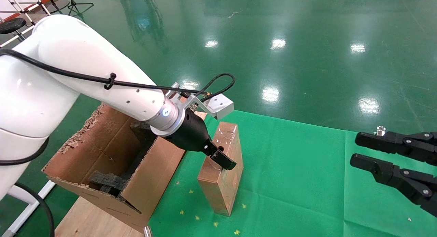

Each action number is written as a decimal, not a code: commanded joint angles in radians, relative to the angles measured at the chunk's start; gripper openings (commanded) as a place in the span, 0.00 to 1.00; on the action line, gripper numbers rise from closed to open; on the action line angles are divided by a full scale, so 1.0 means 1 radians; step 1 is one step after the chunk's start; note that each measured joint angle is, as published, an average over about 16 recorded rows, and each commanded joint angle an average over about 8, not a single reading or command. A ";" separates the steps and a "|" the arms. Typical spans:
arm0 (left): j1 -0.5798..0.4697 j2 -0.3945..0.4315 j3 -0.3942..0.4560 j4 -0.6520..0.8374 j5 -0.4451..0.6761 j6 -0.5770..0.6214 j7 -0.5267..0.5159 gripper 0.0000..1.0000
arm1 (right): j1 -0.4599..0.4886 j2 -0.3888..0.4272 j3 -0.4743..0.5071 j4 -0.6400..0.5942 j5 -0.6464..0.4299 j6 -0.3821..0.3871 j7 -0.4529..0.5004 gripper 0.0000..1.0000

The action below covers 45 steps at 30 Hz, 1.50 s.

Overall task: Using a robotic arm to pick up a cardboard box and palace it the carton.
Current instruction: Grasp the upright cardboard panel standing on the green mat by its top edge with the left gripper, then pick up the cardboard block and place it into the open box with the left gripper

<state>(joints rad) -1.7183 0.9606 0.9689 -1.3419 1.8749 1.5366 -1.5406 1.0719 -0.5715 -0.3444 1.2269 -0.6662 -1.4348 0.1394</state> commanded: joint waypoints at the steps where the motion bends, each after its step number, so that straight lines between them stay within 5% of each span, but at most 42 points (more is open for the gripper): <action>1: 0.000 0.000 -0.001 0.000 -0.001 0.000 -0.001 0.00 | 0.000 0.000 0.000 0.000 0.000 0.000 0.000 1.00; 23: -0.024 -0.024 -0.022 0.011 -0.016 -0.019 0.038 0.00 | 0.000 0.000 0.000 0.000 0.000 0.000 0.000 1.00; 45: -0.291 -0.359 -0.185 0.188 0.008 -0.087 0.394 0.00 | 0.000 0.000 0.000 0.000 0.000 0.000 0.000 1.00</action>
<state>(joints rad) -1.9904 0.6108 0.7941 -1.1443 1.8874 1.4416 -1.1452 1.0720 -0.5715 -0.3444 1.2269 -0.6662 -1.4348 0.1394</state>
